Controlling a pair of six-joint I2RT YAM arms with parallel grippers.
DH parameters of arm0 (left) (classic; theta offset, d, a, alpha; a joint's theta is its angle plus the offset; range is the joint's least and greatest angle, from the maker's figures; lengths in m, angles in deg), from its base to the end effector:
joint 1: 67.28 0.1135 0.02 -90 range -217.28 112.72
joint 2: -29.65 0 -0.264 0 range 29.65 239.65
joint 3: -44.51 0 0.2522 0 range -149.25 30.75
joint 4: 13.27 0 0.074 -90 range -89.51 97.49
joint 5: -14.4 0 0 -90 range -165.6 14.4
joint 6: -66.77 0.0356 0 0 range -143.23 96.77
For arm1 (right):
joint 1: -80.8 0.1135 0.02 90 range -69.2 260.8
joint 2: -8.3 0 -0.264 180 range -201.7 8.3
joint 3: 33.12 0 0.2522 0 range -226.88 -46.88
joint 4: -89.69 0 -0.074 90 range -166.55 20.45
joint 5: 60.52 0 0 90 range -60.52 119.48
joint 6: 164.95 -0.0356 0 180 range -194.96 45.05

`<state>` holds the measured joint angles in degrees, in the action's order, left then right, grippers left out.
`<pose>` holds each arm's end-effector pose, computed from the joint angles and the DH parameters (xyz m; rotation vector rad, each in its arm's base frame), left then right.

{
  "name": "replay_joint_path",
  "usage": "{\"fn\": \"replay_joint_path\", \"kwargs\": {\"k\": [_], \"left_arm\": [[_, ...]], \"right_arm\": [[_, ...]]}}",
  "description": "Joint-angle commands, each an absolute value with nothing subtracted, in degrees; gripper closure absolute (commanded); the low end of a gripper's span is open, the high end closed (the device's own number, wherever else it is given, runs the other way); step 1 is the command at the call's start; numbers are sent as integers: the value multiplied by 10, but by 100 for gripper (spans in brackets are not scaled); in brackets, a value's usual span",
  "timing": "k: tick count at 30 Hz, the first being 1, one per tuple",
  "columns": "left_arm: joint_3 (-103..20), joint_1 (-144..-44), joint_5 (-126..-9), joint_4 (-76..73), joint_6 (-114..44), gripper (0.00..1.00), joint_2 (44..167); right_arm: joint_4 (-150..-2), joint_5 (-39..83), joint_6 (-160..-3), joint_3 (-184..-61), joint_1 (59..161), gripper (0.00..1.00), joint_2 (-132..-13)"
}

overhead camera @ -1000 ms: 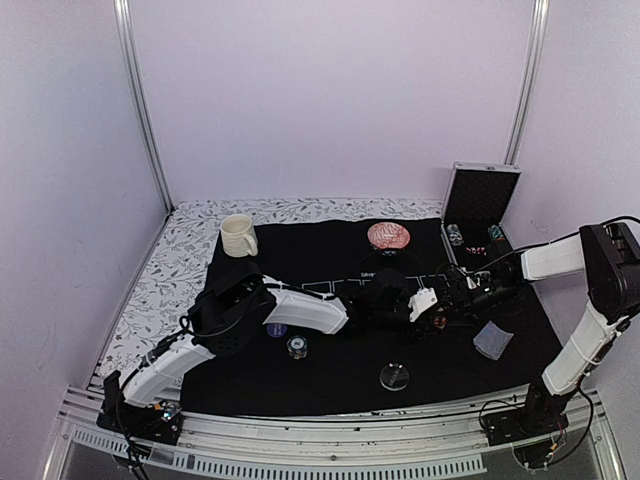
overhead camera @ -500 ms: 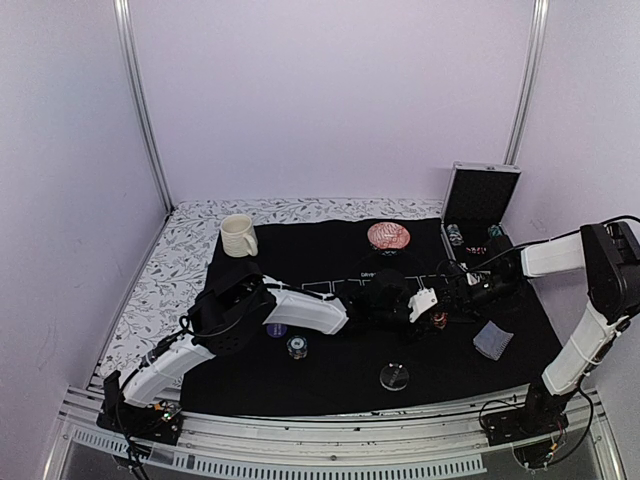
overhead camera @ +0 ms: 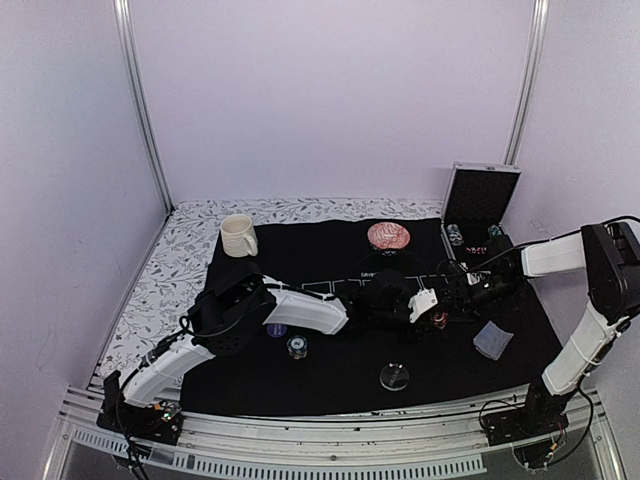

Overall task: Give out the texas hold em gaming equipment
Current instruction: Pass from the right arm to the left

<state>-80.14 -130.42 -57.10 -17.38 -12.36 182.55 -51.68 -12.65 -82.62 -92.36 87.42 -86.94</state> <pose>0.2499 -0.5185 0.0703 1.4232 1.5248 -0.8951 0.2702 0.0554 0.1313 -0.1184 2.7681 1.1039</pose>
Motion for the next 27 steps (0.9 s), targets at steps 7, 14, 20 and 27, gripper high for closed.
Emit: {"fn": "replay_joint_path", "kwargs": {"k": [7,14,20,27], "left_arm": [[-796,-1316,-597,-139,-110,65,1830],[-796,-1316,-602,-138,-113,65,1830],[-796,-1316,-604,-139,-116,65,1829],[-796,-1316,-604,-140,-116,65,1829]], "right_arm": [[-508,-107,-815,-921,868,29,-853],[-508,-109,-815,-921,867,28,-846],[-509,-116,-815,-919,866,20,-844],[-511,-120,-813,-916,865,20,-843]]}}
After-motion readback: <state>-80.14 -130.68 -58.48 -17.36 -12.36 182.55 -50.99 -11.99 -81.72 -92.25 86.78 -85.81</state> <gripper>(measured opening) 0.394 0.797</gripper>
